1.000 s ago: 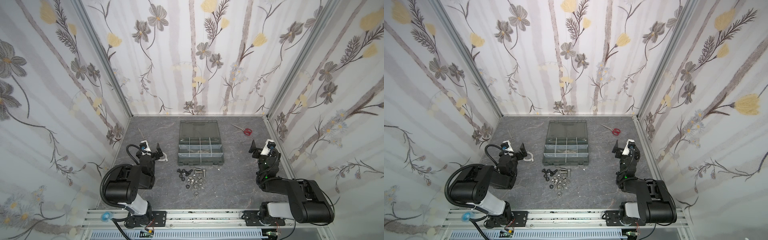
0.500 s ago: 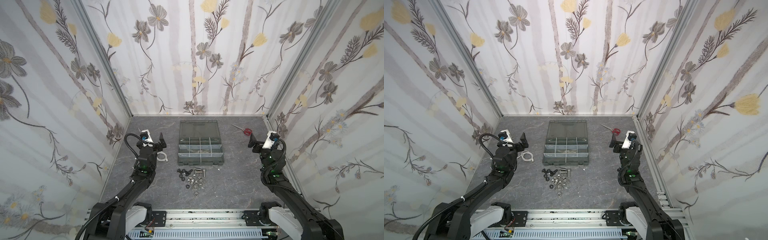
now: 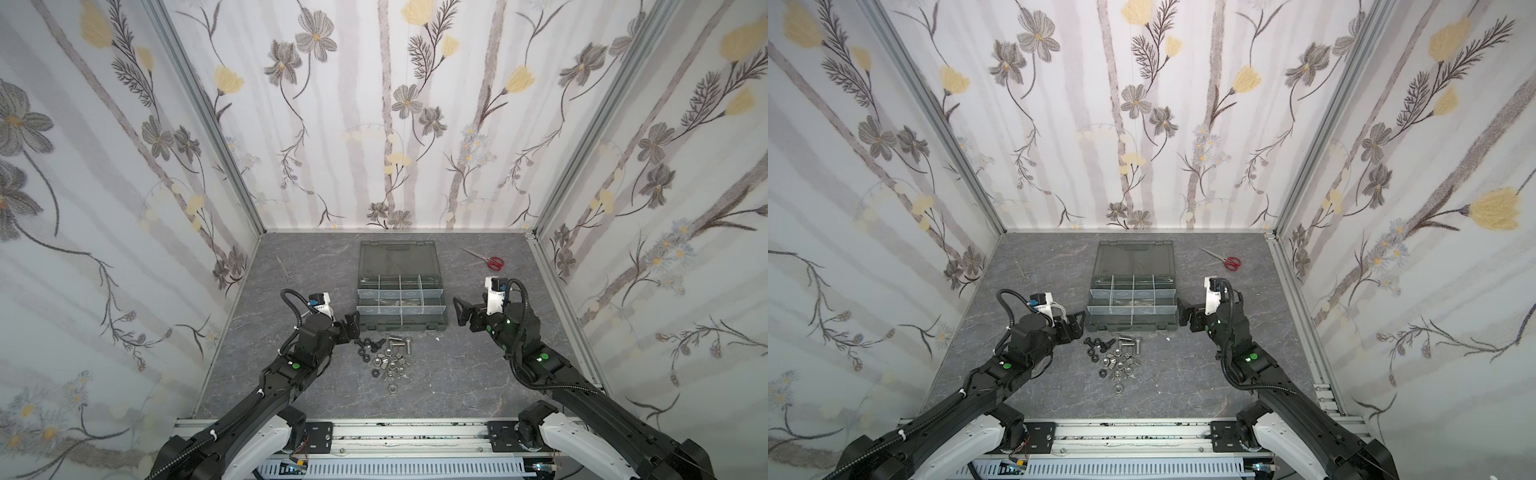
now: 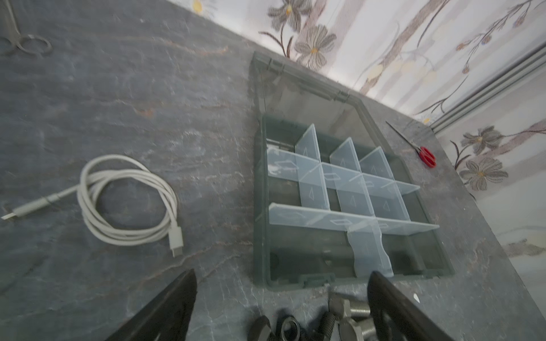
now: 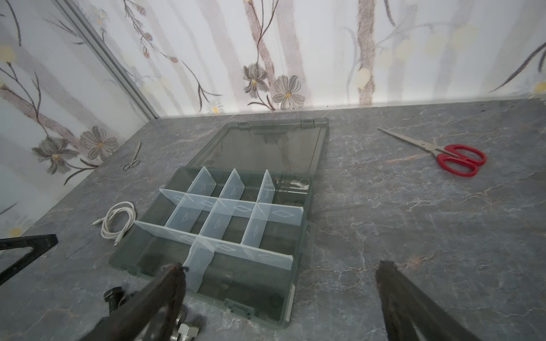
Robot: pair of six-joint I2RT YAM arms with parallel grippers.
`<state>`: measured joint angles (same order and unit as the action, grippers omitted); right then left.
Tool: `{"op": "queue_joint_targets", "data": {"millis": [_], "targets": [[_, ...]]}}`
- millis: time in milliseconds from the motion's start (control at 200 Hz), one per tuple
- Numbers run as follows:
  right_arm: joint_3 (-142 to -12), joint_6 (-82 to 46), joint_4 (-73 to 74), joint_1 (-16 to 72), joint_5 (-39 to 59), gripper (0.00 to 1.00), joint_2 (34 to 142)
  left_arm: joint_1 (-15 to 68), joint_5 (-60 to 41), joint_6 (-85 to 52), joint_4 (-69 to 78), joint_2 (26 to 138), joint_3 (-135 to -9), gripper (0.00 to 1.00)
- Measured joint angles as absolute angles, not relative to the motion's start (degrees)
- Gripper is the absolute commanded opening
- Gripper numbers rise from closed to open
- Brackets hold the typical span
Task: Sort the screws and nuts into containers
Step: 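Move the left gripper over the bolt pile while the right approaches the box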
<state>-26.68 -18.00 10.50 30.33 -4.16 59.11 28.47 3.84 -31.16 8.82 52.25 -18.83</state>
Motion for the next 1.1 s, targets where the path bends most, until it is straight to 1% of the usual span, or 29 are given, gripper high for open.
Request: {"op": "queue_joint_targets", "data": {"millis": [255, 470, 834, 1104], "targets": [[-27.4, -21.5, 10.6, 37.1, -1.8, 1.00, 63.8, 32.5, 1.6, -39.0, 7.9, 63.1, -18.9, 0.74], [-27.7, -23.0, 10.5, 38.7, -2.3, 1.00, 64.0, 33.5, 1.2, -42.3, 6.7, 65.6, -19.3, 0.65], [-27.1, -23.6, 10.2, 38.8, -4.9, 1.00, 61.3, 35.7, 2.2, -46.5, 3.9, 67.6, -20.0, 0.58], [-25.3, -24.2, 10.1, 38.8, -5.9, 1.00, 59.6, 36.4, 3.0, -46.8, 3.5, 70.5, -21.7, 0.53]]}}
